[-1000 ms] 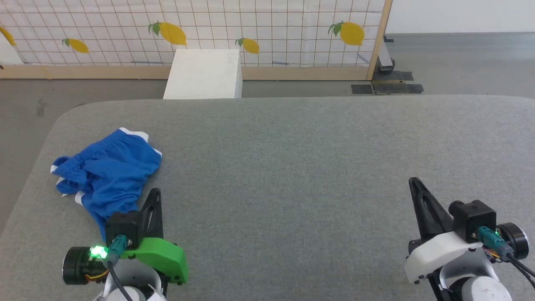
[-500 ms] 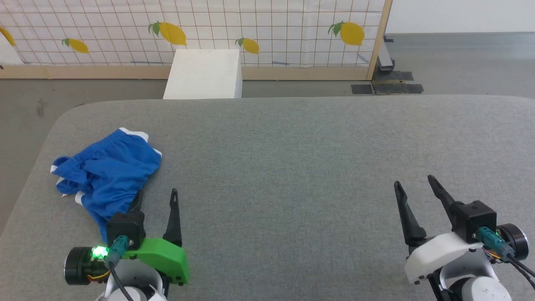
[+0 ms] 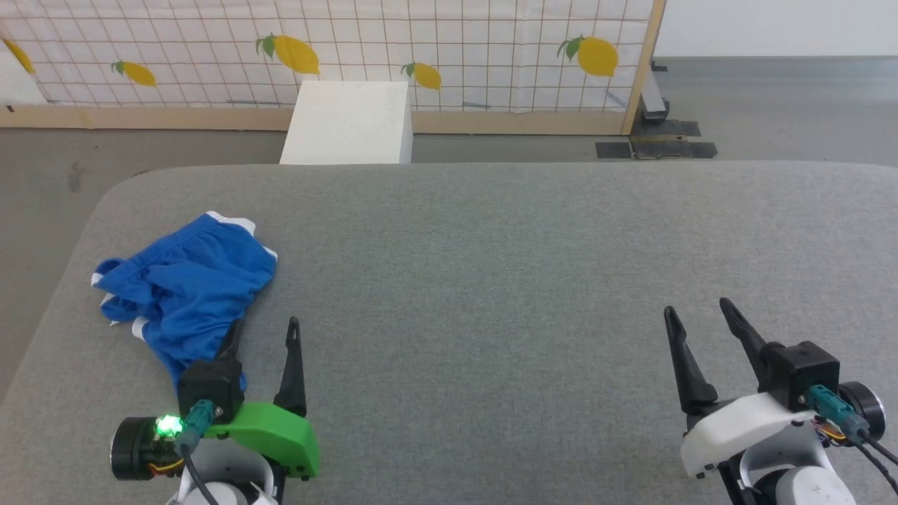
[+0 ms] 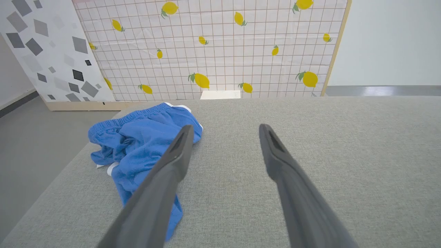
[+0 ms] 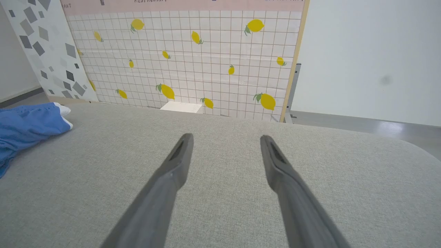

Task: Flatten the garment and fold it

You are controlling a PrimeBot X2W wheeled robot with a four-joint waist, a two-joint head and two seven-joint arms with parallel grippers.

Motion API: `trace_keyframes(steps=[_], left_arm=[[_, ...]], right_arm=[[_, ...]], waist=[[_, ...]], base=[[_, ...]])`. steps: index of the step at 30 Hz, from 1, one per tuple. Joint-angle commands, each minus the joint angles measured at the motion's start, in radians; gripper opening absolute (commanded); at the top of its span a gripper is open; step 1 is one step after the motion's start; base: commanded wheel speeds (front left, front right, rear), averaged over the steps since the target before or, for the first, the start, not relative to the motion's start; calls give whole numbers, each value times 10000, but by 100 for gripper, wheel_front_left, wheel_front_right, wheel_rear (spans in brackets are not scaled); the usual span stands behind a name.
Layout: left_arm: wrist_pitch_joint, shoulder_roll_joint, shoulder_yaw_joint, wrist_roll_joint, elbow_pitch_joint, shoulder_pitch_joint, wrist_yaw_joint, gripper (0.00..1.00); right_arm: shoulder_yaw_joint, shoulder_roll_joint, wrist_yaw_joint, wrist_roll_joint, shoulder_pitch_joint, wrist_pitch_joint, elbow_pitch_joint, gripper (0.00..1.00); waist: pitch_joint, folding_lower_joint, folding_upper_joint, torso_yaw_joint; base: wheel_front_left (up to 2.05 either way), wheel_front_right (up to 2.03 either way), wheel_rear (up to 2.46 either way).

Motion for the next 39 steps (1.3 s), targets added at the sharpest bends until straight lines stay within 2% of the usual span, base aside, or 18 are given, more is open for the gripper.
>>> trace_keyframes(steps=[1, 17, 39], left_arm=[[-94, -8, 2, -95, 64, -50, -6, 100], [-422, -14, 108, -332, 236, -59, 7, 100], [-923, -24, 177, -625, 519, -45, 6, 100]], right_arm=[[-25, 3, -3, 123, 76, -109, 70, 100], [-18, 4, -4, 522, 89, -435, 376, 100], [98, 5, -7, 1106, 112, -933, 946, 100]], waist=[[-1, 0, 0, 43], [46, 0, 0, 628], [21, 0, 0, 1819]], base=[[0, 0, 0], [0, 0, 0], [0, 0, 0]])
